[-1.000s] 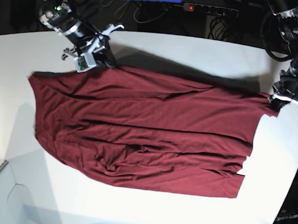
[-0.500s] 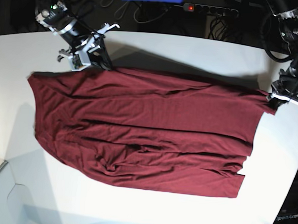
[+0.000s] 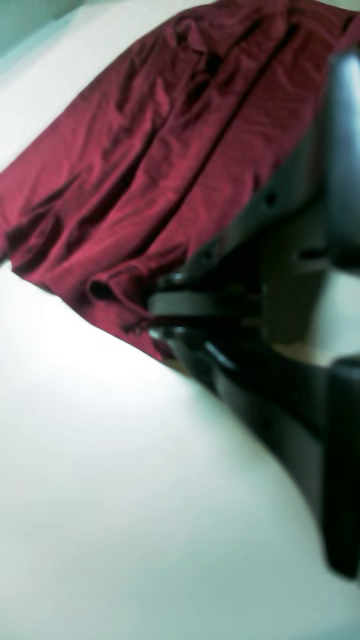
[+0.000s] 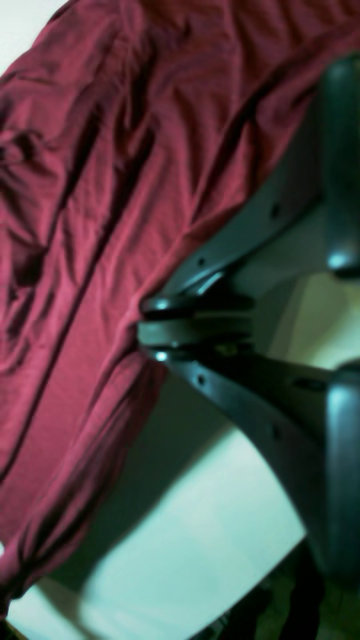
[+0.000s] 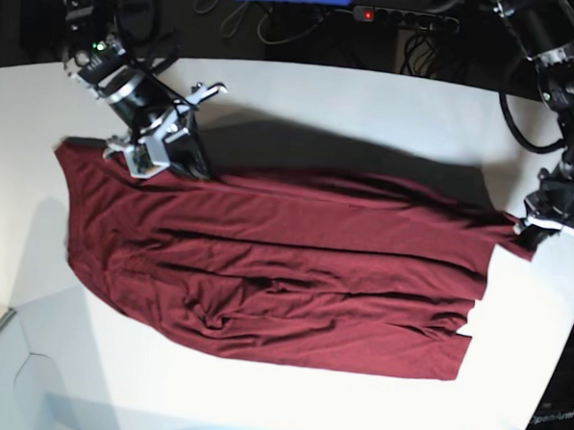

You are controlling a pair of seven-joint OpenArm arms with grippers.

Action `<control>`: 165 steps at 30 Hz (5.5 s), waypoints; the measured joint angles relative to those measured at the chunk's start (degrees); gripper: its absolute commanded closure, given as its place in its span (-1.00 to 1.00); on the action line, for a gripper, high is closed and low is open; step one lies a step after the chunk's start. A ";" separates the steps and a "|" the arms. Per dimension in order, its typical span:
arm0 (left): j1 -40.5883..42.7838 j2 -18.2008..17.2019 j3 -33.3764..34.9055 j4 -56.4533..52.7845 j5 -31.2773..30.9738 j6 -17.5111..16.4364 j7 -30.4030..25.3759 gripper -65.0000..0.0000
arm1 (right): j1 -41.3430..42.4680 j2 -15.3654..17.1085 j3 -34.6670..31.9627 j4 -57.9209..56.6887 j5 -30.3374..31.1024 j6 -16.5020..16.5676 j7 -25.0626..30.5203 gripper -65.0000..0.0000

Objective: Layout the t-shirt on the table in an organized manner, then fold the t-shirt properly
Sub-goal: 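Regrasp the shirt corner with the right gripper and pull it outward, then drag the held shirt corner with the right gripper outward along the table, then hold both shirt corners and pull them apart to stretch the edge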

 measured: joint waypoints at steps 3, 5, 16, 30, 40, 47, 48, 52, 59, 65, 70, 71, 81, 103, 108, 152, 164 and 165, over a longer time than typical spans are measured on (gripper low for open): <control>-1.66 0.04 0.02 -3.80 0.44 0.09 0.33 1.00 | 2.84 -0.02 -0.11 -1.77 -0.13 0.02 -2.64 1.00; -3.08 -0.04 0.02 -5.99 0.50 0.13 0.24 1.00 | 4.70 -0.04 -0.15 -3.23 -0.09 0.02 -3.45 1.00; -9.84 -0.42 2.67 -15.06 0.48 0.17 -0.17 1.00 | 12.63 -0.15 -0.24 -14.38 -0.07 0.04 -4.04 1.00; -15.47 -1.05 5.18 -21.51 3.65 0.42 -0.33 1.00 | 17.81 -0.11 -3.50 -20.28 -0.28 0.02 -4.13 1.00; -17.73 -0.92 5.14 -23.85 8.26 0.15 -0.50 1.00 | 20.94 -0.26 -3.82 -24.09 -0.20 0.04 -3.82 1.00; -17.70 0.13 5.14 -24.30 8.28 0.15 -0.55 0.98 | 22.36 -0.13 -3.89 -26.60 -0.20 0.04 -3.91 1.00; -17.70 0.11 5.14 -24.30 8.28 0.15 -0.52 0.98 | 22.16 -0.04 -3.89 -26.69 -0.22 0.02 -4.11 0.97; -17.70 0.11 5.14 -24.30 8.28 0.15 -0.52 0.78 | 22.05 0.00 -3.93 -26.01 -0.26 0.02 -4.28 0.59; -17.70 0.00 5.14 -24.39 8.22 0.15 -0.52 0.02 | 18.51 2.38 -3.26 -18.38 -0.46 0.00 -4.35 0.04; -17.75 0.07 5.14 -23.89 7.82 0.13 -0.31 -0.15 | 13.57 1.95 6.99 -11.37 0.02 0.02 -3.37 -0.01; -17.68 0.04 4.83 -23.85 7.85 0.11 -0.35 -0.17 | 8.02 1.95 14.36 -11.85 -0.28 0.09 -4.09 -0.05; -17.68 0.11 4.87 -23.85 7.80 0.09 -0.31 -0.17 | 7.23 2.05 15.34 -12.17 -0.35 0.02 -3.93 -0.07; -17.68 0.00 4.87 -24.02 7.82 0.11 -0.55 -0.17 | 1.70 2.05 17.86 -14.38 -0.20 0.04 -3.67 -0.08; -16.72 -0.09 4.92 -23.71 4.07 0.02 -0.39 -0.90 | 1.73 2.69 23.30 -24.92 -0.24 0.02 5.20 -0.08; -13.44 -0.31 5.03 -23.65 -0.85 -0.02 -0.48 -1.00 | 1.73 2.67 23.30 -24.92 -0.22 0.02 5.25 -0.08; -8.87 -3.56 14.34 -24.13 -1.51 0.00 -10.43 0.99 | 2.03 2.36 26.29 -24.92 -0.22 0.04 5.20 -0.26; -8.96 -3.76 14.34 -24.13 -1.44 0.00 -10.43 0.99 | 3.52 2.36 26.18 -26.29 -0.02 0.04 5.33 -0.30; -8.96 -3.78 14.34 -24.13 -1.46 0.00 -10.45 0.99 | 3.85 2.12 26.21 -27.17 0.04 0.04 5.44 -0.30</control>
